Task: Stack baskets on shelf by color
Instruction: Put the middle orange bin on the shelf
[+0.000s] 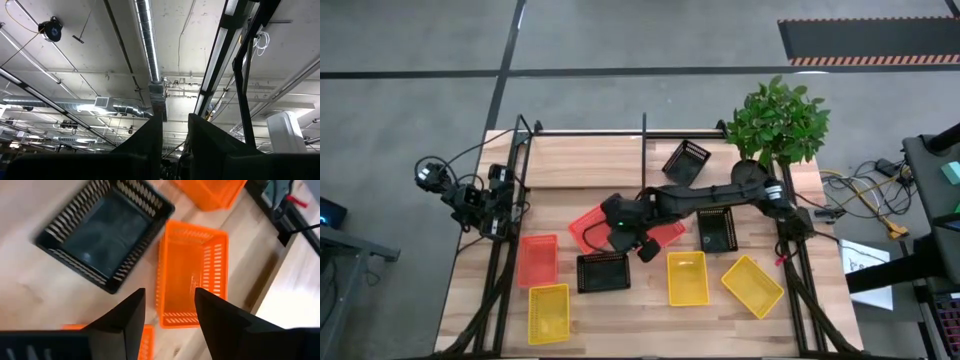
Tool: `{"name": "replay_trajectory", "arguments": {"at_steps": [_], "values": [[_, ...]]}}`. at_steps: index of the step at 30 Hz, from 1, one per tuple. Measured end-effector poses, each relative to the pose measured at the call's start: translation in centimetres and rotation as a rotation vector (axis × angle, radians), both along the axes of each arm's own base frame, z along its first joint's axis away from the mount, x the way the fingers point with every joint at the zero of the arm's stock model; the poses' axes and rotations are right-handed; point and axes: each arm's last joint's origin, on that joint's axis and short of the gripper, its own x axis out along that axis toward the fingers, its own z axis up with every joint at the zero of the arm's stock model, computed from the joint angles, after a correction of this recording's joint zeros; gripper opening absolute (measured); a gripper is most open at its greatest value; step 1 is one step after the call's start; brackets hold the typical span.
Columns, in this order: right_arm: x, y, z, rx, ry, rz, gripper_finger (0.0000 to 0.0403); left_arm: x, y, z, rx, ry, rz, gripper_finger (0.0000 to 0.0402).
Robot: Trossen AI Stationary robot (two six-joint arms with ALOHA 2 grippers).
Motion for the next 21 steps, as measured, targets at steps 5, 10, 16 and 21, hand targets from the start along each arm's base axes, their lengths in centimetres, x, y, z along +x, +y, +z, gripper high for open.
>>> {"name": "replay_trajectory", "arguments": {"at_steps": [5, 10, 16, 21], "values": [[2.2, -1.1, -3.0, 0.004, 0.04, -0.032, 0.0167, 0.0, 0.0, 0.0, 0.0, -0.001, 0.0, 0.0077], [3.3, -2.6, -5.3, 0.022, 0.083, -0.06, 0.0158, 0.0, 0.0, 0.0, 0.0, -0.001, 0.0, 0.0077], [4.0, -3.6, -6.9, 0.131, 0.11, -0.065, 0.0149, 0.0, 0.0, 0.0, -0.001, -0.002, 0.0, 0.0077], [4.3, -3.9, -8.1, 0.153, 0.138, -0.072, 0.0149, -0.1, 0.0, 0.0, -0.002, -0.003, 0.0, 0.0077]]}}
